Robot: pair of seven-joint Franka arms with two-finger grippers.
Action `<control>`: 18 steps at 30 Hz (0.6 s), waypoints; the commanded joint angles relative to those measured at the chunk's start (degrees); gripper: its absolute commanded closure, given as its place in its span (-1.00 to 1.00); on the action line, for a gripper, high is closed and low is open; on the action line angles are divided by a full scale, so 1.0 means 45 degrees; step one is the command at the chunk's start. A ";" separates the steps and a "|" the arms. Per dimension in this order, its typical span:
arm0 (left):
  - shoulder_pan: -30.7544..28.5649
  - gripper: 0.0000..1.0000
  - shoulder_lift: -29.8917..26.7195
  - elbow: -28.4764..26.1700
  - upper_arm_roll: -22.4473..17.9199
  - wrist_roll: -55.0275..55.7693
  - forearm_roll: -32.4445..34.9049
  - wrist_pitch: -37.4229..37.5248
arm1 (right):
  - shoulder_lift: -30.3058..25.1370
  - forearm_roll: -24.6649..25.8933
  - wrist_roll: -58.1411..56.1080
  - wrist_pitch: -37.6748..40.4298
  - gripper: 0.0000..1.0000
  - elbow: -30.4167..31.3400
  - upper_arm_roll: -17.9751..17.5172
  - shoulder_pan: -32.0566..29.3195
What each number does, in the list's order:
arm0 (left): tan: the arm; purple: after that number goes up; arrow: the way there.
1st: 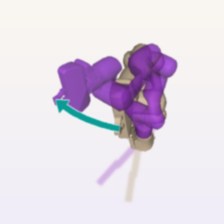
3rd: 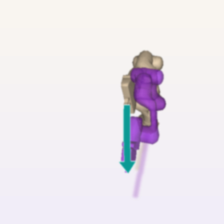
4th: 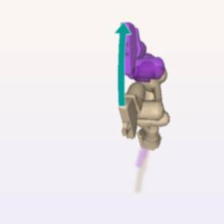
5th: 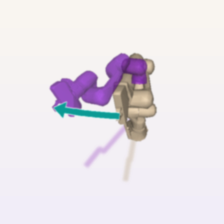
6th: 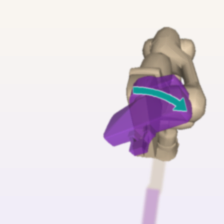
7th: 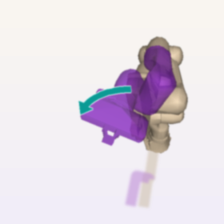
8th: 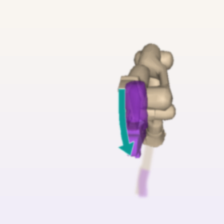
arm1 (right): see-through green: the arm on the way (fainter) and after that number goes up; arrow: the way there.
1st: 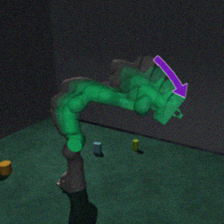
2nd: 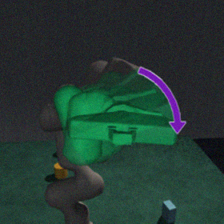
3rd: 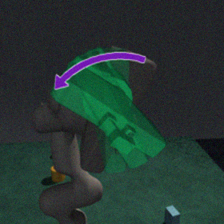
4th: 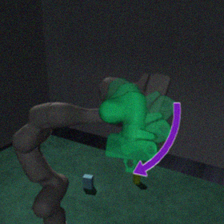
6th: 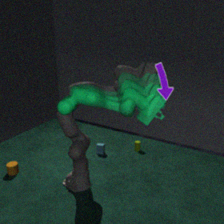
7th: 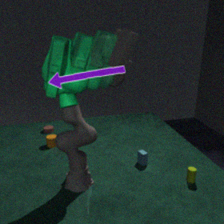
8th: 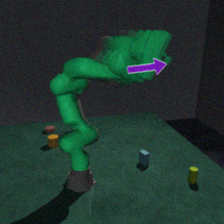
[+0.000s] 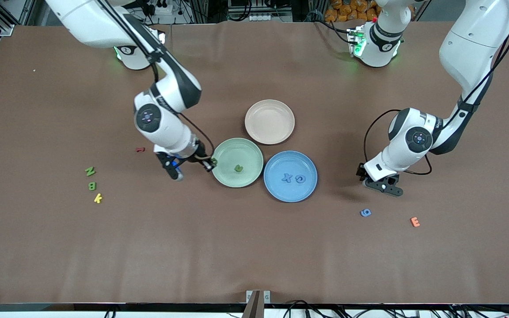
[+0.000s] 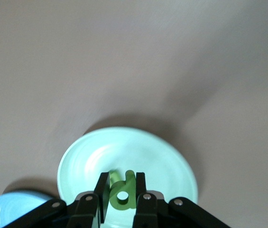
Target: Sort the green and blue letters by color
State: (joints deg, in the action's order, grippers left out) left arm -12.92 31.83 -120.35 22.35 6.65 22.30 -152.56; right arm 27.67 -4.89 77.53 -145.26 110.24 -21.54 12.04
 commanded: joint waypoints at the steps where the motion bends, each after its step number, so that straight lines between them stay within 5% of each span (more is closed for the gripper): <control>1: -0.0176 0.52 0.0154 -0.0034 0.0112 0.0162 0.0337 -0.0083 | 0.0941 -0.0066 0.0292 -0.0824 1.00 -0.0570 -0.0019 0.0645; 4: -0.0156 0.59 0.0154 -0.0053 0.0112 0.0163 0.0337 -0.0083 | 0.1273 0.0012 0.0292 -0.0825 1.00 -0.0942 0.0001 0.0860; 5: -0.0098 0.73 0.0096 0.0043 0.0112 0.0646 0.0337 -0.0044 | 0.1622 0.0051 0.0292 -0.0825 0.88 -0.1155 0.0117 0.1112; 18: 0.0311 0.75 -0.0022 0.0512 0.0307 0.2016 0.0298 0.0190 | 0.1626 0.0051 0.0292 -0.0806 -0.41 -0.1119 0.0645 0.1486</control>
State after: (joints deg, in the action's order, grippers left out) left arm -12.73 31.63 -119.87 22.78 10.49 22.30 -152.47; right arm 33.80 -4.81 78.27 -149.22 106.89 -20.12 17.04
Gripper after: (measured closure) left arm 0.590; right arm 0.670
